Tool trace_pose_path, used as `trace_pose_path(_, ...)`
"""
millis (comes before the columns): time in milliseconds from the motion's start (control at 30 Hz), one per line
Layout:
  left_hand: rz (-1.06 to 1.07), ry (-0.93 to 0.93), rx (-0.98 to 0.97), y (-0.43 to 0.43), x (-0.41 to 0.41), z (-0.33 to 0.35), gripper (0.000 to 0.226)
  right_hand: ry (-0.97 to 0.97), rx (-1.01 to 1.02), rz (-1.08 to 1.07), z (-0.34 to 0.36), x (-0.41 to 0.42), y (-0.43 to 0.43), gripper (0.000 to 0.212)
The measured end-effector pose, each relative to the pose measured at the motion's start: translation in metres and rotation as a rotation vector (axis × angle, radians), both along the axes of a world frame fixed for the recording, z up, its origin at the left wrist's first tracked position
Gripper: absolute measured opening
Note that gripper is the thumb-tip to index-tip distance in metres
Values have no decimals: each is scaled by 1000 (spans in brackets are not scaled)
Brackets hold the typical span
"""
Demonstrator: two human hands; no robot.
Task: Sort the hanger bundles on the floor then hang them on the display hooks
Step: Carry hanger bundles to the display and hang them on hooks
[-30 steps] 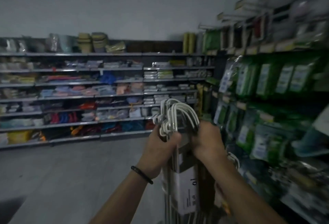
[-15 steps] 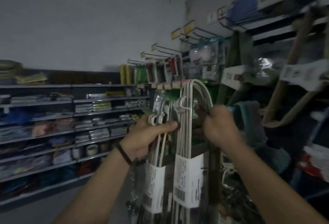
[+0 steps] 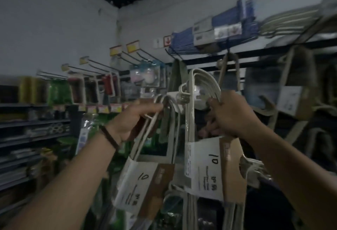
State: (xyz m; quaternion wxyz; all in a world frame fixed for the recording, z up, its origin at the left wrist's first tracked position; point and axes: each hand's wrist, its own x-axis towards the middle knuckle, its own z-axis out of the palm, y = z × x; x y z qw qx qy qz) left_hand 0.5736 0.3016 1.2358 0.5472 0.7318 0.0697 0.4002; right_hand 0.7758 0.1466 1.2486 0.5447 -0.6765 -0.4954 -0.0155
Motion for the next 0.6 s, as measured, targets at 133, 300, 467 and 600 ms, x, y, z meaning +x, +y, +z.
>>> trace_pose_path(133, -125, 278, 118, 9, 27, 29, 15, 68, 2, -195, 15, 9, -18, 26)
trace_pose_path(300, -51, 372, 361, -4, 77, 57, 19, -16, -41, -429, 30, 36, -50, 26)
trace_pose_path(467, -78, 409, 614, -40, 129, 91, 41, -285, -141, -710, 41, 68, -87, 35)
trace_pose_path(600, -101, 468, 901, -77, 158, 116, 20, -348, -172, -776, 56, 99, -122, 31)
